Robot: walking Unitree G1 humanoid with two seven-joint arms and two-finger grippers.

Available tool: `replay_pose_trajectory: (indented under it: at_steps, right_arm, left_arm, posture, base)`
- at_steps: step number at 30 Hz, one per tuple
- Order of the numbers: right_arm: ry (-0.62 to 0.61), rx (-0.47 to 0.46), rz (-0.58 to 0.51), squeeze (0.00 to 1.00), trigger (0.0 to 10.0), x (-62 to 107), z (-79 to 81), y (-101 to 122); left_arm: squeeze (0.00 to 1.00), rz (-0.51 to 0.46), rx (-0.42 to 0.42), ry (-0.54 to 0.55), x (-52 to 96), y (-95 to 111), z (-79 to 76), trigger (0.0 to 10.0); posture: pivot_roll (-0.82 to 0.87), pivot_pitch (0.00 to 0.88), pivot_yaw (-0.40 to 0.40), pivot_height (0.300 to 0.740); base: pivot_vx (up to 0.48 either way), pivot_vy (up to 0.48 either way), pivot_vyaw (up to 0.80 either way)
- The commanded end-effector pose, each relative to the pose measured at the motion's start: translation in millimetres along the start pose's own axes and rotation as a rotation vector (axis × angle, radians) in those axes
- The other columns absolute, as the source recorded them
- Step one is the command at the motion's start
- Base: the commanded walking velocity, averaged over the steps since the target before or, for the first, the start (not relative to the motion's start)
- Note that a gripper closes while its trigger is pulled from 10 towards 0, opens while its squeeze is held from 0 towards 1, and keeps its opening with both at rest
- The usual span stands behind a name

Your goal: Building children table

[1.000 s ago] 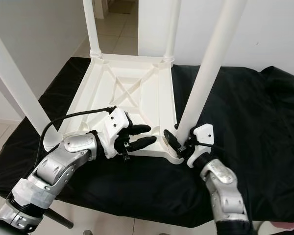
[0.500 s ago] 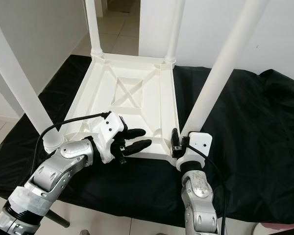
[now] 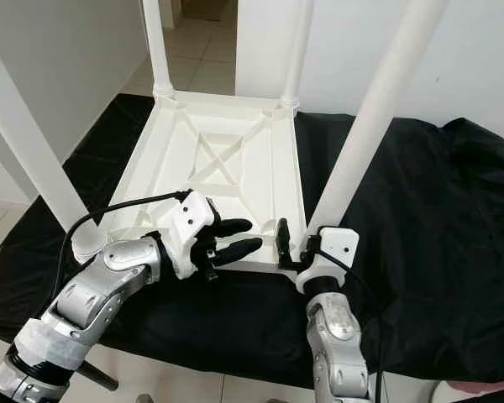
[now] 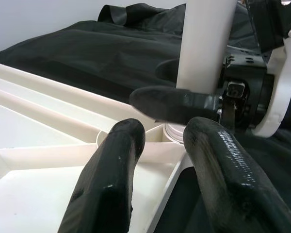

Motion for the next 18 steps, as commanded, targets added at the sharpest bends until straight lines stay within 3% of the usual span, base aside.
replay_pose_trajectory:
  at_steps: [1,5,6,11,13,18]
  right_arm:
    - [0.014,-0.008,0.0,1.0,10.0,0.6,-4.8,0]
    - [0.05,0.02,0.002,1.0,10.0,-0.3,-13.0,0]
    - [0.103,0.019,0.0,0.0,10.0,-0.1,-12.3,2]
    - [0.286,0.018,0.013,0.0,10.0,2.3,-13.9,6]
    - [0.305,0.023,0.016,0.0,10.0,2.6,-14.8,7]
    - [0.479,0.098,0.082,0.0,10.0,3.6,-21.1,6]
  left_arm:
    - [0.0,0.015,-0.034,-0.004,-0.8,-1,2.4,10.0]
    - [0.0,0.004,-0.036,0.037,-2.8,0,6.6,10.0]
    - [0.0,0.006,-0.04,0.024,-2.8,0,5.2,10.0]
    - [0.0,0.021,-0.023,-0.048,-2.3,-3,-0.6,10.0]
    - [0.0,0.023,-0.018,-0.057,-2.1,-3,-1.2,10.0]
    - [0.0,0.05,-0.031,-0.13,2.7,-4,0.5,10.0]
  posture:
    - [-0.08,0.0,-0.048,0.74]
    - [-0.08,0.0,-0.051,0.74]
    - [-0.08,0.0,-0.051,0.74]
    - [-0.09,0.0,-0.049,0.74]
    - [-0.09,0.0,-0.049,0.74]
    - [-0.09,0.0,-0.042,0.74]
  base:
    - [0.0,0.0,0.0]
    - [0.0,0.0,0.0]
    - [0.0,0.0,0.0]
    - [0.0,0.0,0.0]
    - [0.0,0.0,0.0]
    - [0.0,0.0,0.0]
Point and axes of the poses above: a point about 5 cm out from each wrist's last joint towards the gripper, its own x axis pointing back from the gripper into the wrist, its own y axis along the axis of the wrist's last joint, z = x × y, the point moved 1 cm from there along -x, pointing out of the wrist towards the gripper, and after that the axes turned 3 degrees about -x, right-handed, at the moved point
